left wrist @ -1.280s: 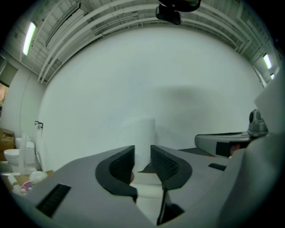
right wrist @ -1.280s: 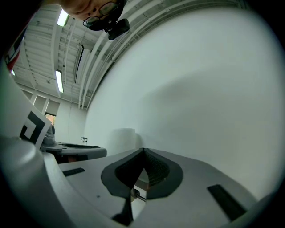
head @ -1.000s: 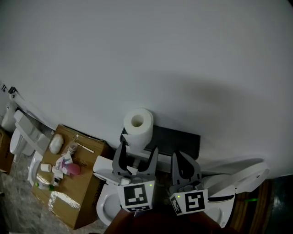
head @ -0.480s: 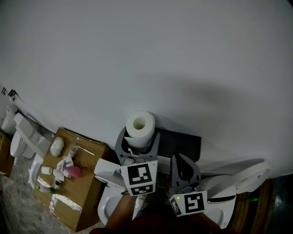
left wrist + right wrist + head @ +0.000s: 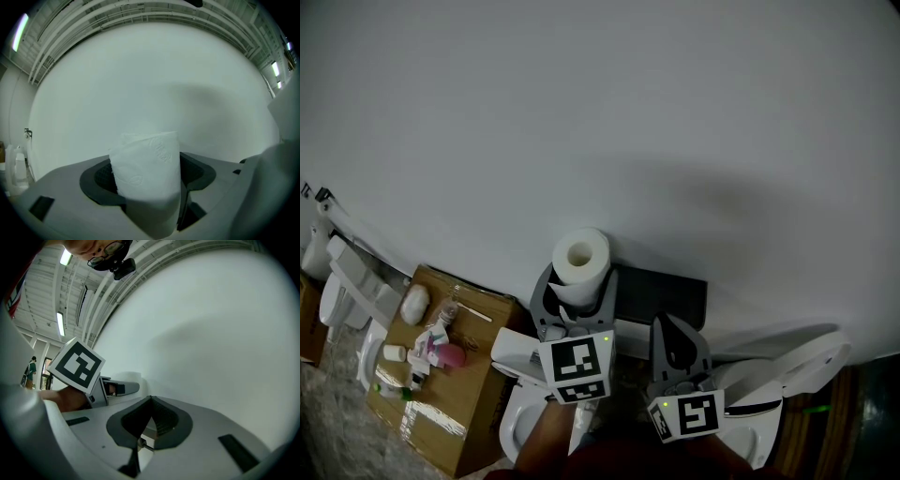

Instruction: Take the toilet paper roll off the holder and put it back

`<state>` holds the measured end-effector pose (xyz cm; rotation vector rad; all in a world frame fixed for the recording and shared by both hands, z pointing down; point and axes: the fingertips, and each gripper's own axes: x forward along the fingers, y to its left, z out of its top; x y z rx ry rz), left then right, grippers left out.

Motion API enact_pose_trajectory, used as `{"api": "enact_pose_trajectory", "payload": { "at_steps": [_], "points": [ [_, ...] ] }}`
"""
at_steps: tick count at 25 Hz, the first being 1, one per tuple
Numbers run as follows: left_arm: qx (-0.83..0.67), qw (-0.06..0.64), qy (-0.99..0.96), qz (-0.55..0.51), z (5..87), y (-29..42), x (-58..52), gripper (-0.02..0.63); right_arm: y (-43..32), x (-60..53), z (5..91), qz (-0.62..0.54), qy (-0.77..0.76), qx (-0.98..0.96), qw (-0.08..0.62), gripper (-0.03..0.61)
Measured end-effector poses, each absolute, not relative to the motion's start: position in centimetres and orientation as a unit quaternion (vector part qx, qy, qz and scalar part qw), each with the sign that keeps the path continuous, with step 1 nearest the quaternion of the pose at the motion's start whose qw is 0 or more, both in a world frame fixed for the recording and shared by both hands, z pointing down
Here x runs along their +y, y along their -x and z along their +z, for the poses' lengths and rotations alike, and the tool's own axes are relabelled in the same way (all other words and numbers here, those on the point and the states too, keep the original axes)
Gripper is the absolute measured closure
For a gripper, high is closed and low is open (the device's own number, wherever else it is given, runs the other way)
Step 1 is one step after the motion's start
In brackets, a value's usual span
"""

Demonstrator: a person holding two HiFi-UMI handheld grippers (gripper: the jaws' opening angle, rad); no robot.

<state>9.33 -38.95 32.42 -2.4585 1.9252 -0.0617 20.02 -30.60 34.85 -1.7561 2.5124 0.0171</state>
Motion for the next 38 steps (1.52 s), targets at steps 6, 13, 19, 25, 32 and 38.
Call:
{"api": "enact_pose_trajectory", "payload": {
  "at_steps": [6, 13, 19, 25, 32, 38],
  "points": [
    [0.623, 0.044, 0.781, 0.01, 28.3, -8.9, -36.9, 0.219, -20.6, -30.4, 34.6, 0.006, 0.573, 0.819, 0.043, 0.563],
    [0.641, 0.039, 0.766, 0.017, 27.4, -6.1, -33.2, 0.219, -19.7, -30.3, 34.5, 0.008, 0.561, 0.827, 0.043, 0.563],
    [0.667, 0.028, 0.745, 0.007, 30.4, -3.4, -30.2, 0.219, -18.5, -30.1, 34.7, 0.012, 0.545, 0.837, 0.04, 0.563],
    [0.678, 0.02, 0.735, -0.013, 35.1, -2.3, -28.2, 0.219, -17.3, -30.3, 35.1, 0.012, 0.531, 0.846, 0.036, 0.563],
    [0.682, 0.003, 0.731, 0.0, 37.2, -2.5, -27.6, 0.219, -16.1, -30.0, 35.5, 0.008, 0.516, 0.856, 0.029, 0.563],
    [0.685, 0.005, 0.729, -0.004, 37.3, -2.5, -27.8, 0.219, -15.9, -30.2, 35.9, 0.007, 0.515, 0.857, 0.024, 0.563]
  ]
}}
